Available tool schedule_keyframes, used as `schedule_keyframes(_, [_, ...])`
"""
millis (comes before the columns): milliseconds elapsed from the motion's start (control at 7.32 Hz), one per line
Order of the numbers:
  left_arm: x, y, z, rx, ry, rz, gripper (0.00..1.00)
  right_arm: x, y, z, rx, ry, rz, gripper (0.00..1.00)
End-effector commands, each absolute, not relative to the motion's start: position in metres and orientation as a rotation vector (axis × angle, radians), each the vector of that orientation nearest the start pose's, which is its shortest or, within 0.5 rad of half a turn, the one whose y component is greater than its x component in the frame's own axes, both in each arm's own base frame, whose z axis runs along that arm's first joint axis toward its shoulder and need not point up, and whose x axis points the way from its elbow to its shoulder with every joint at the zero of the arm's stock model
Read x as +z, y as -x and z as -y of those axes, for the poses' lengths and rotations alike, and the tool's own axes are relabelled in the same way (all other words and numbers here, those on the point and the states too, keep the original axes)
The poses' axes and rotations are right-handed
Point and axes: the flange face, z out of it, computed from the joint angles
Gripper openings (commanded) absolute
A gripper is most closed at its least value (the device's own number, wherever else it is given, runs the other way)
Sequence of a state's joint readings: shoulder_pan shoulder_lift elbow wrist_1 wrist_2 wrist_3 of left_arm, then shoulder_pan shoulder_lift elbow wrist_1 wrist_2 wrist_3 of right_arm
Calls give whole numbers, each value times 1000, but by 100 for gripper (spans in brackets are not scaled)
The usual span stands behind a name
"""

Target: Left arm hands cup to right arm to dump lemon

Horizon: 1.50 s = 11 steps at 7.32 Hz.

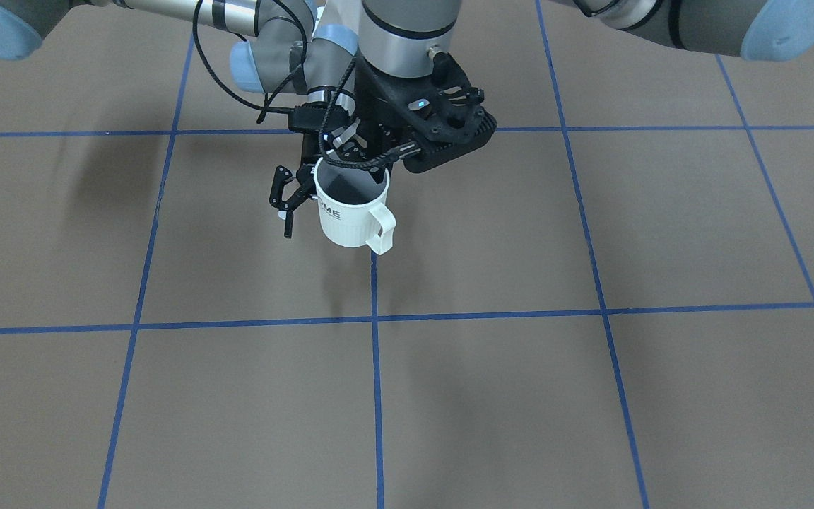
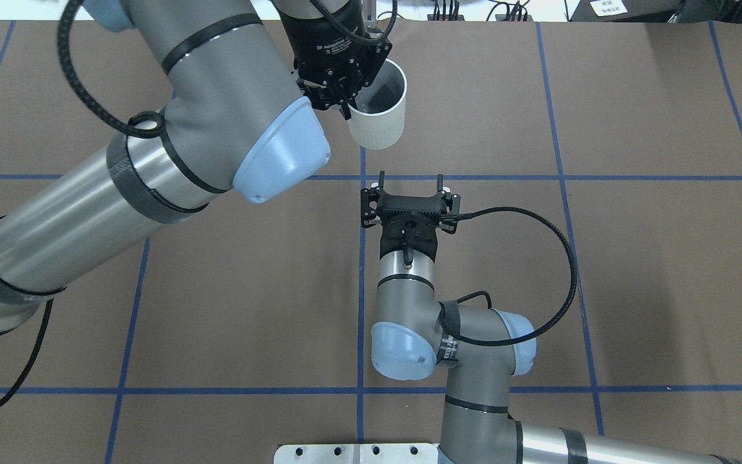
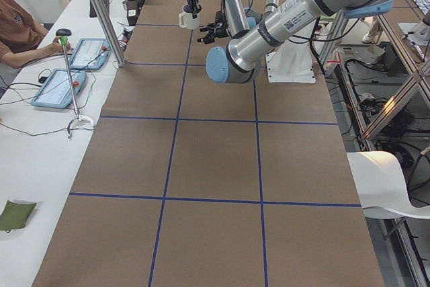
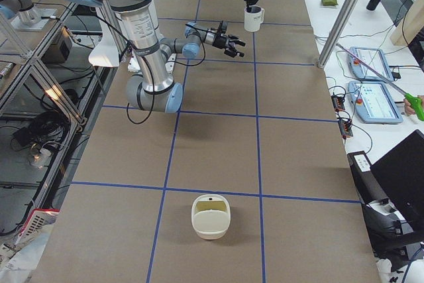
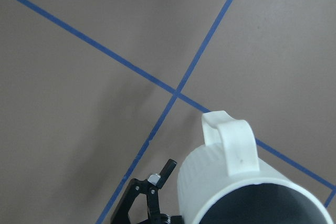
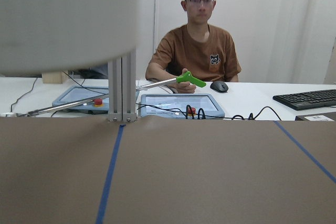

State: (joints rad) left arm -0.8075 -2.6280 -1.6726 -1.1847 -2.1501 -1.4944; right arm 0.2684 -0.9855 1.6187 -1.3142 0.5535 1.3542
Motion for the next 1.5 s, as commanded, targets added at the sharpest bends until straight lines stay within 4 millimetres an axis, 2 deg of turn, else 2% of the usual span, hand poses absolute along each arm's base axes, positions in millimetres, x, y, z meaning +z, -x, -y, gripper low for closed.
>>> schedule_keyframes(0, [86,-353,512,-320,95,-901,0,245,501,417,348,-988,574,100])
schedule_keyframes(137, [135,-329,508,-251,61,-870,0,244,464,438,318,-871,652,100])
schedule_keyframes(273, [182,-302,503,-193,33,-837,0,243,419,450,284,-796,713,100])
schedule_keyframes(410, [222,-276,506,-152,14,-800,0,254,381,463,241,-728,736,100])
schedule_keyframes(546, [267,-249,512,-100,-15,-773,0,274,338,479,153,-667,731,100])
schedule_keyframes(683, [319,-210,517,-60,-51,-785,0,302,287,494,60,-613,714,100])
schedule_keyframes(956, [415,-145,508,49,-62,-800,0,349,172,518,-2,-485,765,100])
schedule_keyframes(1093, [458,-135,505,95,-33,-775,0,376,124,513,-7,-415,814,100])
schedule_keyframes(1229, [494,-133,512,131,-37,-768,0,400,75,513,-22,-371,869,100])
schedule_keyframes(1366, [519,-133,512,136,-36,-778,0,420,47,514,-24,-329,929,100])
